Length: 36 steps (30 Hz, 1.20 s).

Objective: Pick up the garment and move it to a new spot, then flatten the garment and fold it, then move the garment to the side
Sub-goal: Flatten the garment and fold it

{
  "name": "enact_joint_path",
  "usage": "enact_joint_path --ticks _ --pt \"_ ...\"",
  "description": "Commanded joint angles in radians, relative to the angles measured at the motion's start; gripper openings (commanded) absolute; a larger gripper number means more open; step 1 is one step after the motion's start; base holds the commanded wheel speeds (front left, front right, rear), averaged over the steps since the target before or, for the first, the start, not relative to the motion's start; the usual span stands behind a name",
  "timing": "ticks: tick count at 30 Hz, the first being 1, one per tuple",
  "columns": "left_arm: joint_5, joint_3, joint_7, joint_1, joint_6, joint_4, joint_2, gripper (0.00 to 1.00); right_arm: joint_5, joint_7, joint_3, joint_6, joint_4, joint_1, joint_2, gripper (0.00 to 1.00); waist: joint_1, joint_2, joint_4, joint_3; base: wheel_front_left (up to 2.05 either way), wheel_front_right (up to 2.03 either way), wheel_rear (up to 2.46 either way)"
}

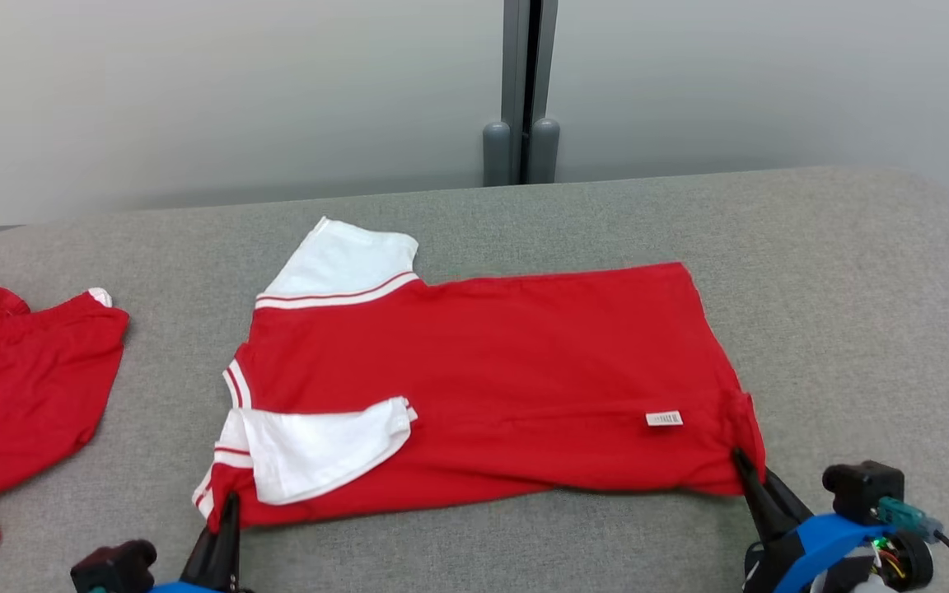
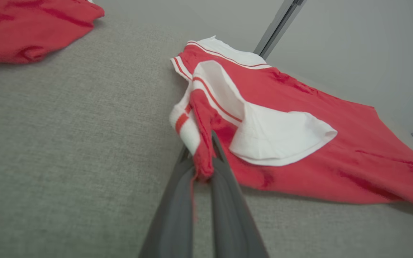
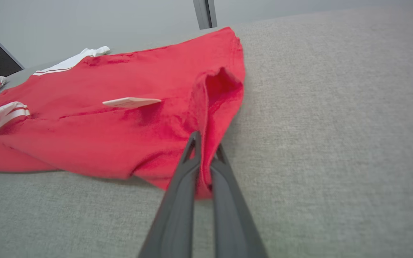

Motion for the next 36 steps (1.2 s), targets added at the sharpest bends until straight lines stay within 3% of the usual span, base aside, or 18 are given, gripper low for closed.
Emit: enact_joint_path --ticks 1,11,12,13,14,19,25,28,36 --pt "0.005 0.009 -0.003 0.035 -0.001 -0.020 0.005 0.00 0.009 -0.004 -0.008 0.000 -0.022 0.040 -0.019 0.00 0.0001 0.0001 -0.005 -0.010 0.00 0.00 0.00" --pt "0.010 0.011 0.001 0.156 0.030 -0.106 0.008 0.00 0.046 0.051 -0.048 0.000 -0.103 0.158 -0.049 0.00 0.0001 0.0001 -0.002 -0.021 0.00 0.00 0.00" --pt "0.014 0.007 0.002 0.158 0.033 -0.104 0.005 0.00 0.043 0.054 -0.053 0.000 -0.107 0.160 -0.046 0.33 0.0001 0.0001 -0.002 -0.022 0.00 0.00 0.00" --pt "0.022 0.002 0.002 0.158 0.037 -0.100 0.004 0.60 0.040 0.054 -0.060 0.000 -0.108 0.163 -0.043 1.00 0.0001 0.0001 -0.002 -0.022 0.00 0.00 0.00" --pt "0.023 0.002 0.001 0.154 0.040 -0.094 0.002 1.00 0.039 0.055 -0.064 0.000 -0.105 0.164 -0.037 1.00 0.0001 0.0001 -0.001 -0.023 0.00 0.00 0.00" --pt "0.052 0.029 -0.003 0.117 0.047 -0.091 -0.015 1.00 0.007 0.031 -0.083 0.000 -0.097 0.134 -0.021 1.00 0.0001 0.0001 -0.001 -0.027 0.00 0.00 0.00" --pt "0.173 0.159 -0.003 0.115 0.056 -0.205 -0.052 1.00 -0.071 -0.001 -0.127 0.000 -0.154 0.098 0.000 1.00 0.0001 0.0001 -0.004 -0.029 0.00 0.00 0.00" --pt "0.211 0.243 -0.003 0.130 0.042 -0.270 -0.101 1.00 -0.115 -0.003 -0.184 0.000 -0.235 0.097 0.029 1.00 0.0001 0.0001 -0.006 -0.033 0.00 0.00 0.00" --pt "0.404 0.369 -0.003 0.136 0.021 -0.387 -0.158 1.00 -0.231 -0.003 -0.271 0.000 -0.436 0.171 0.125 1.00 0.0001 0.0001 -0.002 -0.056 0.00 0.00 0.00"
